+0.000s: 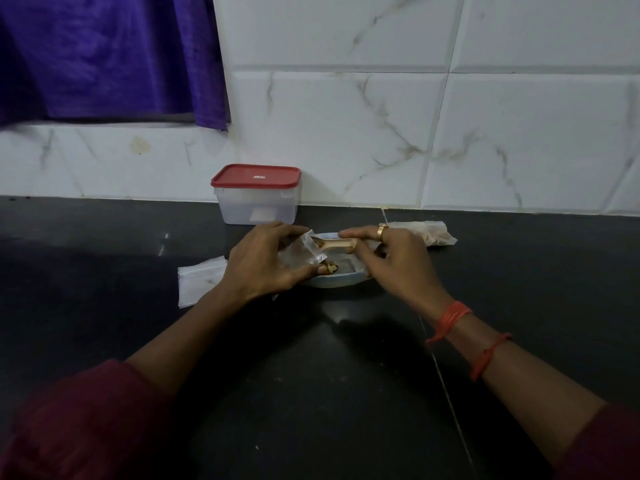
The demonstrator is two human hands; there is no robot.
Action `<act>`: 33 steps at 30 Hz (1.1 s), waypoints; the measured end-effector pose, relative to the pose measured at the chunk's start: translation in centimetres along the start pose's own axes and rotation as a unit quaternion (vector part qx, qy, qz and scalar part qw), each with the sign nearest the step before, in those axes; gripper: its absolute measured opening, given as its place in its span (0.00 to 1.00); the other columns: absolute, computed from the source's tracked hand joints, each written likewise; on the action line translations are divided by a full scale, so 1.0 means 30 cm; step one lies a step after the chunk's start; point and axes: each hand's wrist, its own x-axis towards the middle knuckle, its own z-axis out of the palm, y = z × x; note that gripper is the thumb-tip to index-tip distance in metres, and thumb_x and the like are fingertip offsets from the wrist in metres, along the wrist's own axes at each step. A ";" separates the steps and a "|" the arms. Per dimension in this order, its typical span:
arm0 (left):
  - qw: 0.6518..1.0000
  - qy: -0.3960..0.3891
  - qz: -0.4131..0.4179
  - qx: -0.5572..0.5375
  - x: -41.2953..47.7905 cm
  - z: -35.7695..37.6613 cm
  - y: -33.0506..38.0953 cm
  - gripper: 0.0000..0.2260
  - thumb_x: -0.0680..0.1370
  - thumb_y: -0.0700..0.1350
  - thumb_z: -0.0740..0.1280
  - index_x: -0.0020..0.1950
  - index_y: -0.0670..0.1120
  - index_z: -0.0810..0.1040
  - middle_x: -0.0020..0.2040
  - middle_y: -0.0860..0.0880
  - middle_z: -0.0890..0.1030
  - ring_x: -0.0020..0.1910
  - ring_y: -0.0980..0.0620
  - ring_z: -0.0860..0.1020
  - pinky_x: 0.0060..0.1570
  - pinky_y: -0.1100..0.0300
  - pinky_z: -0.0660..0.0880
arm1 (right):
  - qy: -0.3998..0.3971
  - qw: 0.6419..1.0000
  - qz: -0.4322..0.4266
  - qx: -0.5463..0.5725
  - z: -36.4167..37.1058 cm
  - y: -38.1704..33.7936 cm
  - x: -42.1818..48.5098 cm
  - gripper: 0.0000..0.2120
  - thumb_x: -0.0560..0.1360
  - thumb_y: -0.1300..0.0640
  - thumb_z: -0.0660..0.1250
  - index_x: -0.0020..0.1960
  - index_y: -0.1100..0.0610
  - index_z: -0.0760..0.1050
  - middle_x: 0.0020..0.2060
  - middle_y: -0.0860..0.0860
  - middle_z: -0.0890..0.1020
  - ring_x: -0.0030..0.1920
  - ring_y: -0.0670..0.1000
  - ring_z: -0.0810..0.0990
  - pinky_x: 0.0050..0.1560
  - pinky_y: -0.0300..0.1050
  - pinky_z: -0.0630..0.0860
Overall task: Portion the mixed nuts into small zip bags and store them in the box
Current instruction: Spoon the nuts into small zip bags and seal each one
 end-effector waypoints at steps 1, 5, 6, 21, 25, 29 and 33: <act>1.000 0.003 -0.003 -0.008 0.001 -0.001 -0.003 0.38 0.64 0.75 0.67 0.67 0.53 0.77 0.57 0.55 0.80 0.50 0.58 0.77 0.48 0.56 0.80 | -0.008 0.998 -0.044 -0.035 0.003 0.005 -0.003 0.11 0.78 0.53 0.68 0.58 0.43 0.84 0.38 0.41 0.85 0.33 0.46 0.81 0.35 0.49 0.80; 1.000 0.007 -0.007 -0.020 0.002 -0.007 -0.009 0.38 0.64 0.74 0.68 0.67 0.53 0.77 0.55 0.57 0.80 0.49 0.59 0.77 0.46 0.59 0.79 | -0.009 0.985 -0.146 -0.089 0.008 0.027 -0.006 0.15 0.77 0.56 0.68 0.62 0.44 0.82 0.47 0.45 0.85 0.41 0.45 0.82 0.39 0.48 0.80; 1.000 0.006 -0.007 -0.024 0.002 -0.008 -0.008 0.38 0.64 0.74 0.68 0.67 0.53 0.77 0.54 0.58 0.79 0.49 0.59 0.77 0.47 0.59 0.79 | 0.004 0.987 -0.144 -0.074 0.007 0.028 -0.006 0.16 0.77 0.58 0.69 0.62 0.45 0.82 0.47 0.45 0.85 0.41 0.44 0.82 0.40 0.48 0.80; 0.975 0.061 -0.117 -0.180 0.018 -0.023 -0.022 0.29 0.66 0.61 0.77 0.62 0.48 0.81 0.52 0.53 0.84 0.50 0.58 0.82 0.49 0.58 0.82 | 0.089 0.986 0.089 -0.107 -0.053 0.057 0.023 0.07 0.75 0.49 0.68 0.48 0.43 0.85 0.38 0.43 0.85 0.42 0.48 0.84 0.43 0.45 0.79; 0.984 0.041 -0.098 -0.146 0.017 -0.018 -0.029 0.34 0.64 0.61 0.78 0.66 0.48 0.78 0.56 0.52 0.82 0.51 0.58 0.80 0.49 0.63 0.80 | 0.029 0.971 0.073 -0.228 -0.047 0.060 0.006 0.11 0.77 0.50 0.67 0.56 0.44 0.84 0.42 0.47 0.85 0.46 0.51 0.82 0.42 0.43 0.74; 0.986 0.030 -0.087 -0.142 0.019 -0.018 -0.019 0.36 0.62 0.62 0.78 0.67 0.48 0.78 0.57 0.53 0.82 0.50 0.60 0.79 0.44 0.72 0.77 | -0.003 0.965 0.019 -0.261 -0.042 0.062 -0.001 0.12 0.78 0.51 0.67 0.60 0.45 0.83 0.45 0.48 0.85 0.48 0.51 0.83 0.44 0.44 0.75; 0.987 0.023 -0.084 -0.137 0.018 -0.024 -0.018 0.36 0.63 0.61 0.77 0.66 0.47 0.78 0.57 0.53 0.82 0.49 0.61 0.79 0.42 0.75 0.76 | -0.030 0.969 -0.027 -0.244 -0.037 0.069 0.002 0.11 0.79 0.52 0.67 0.59 0.47 0.83 0.49 0.50 0.85 0.48 0.51 0.82 0.47 0.47 0.79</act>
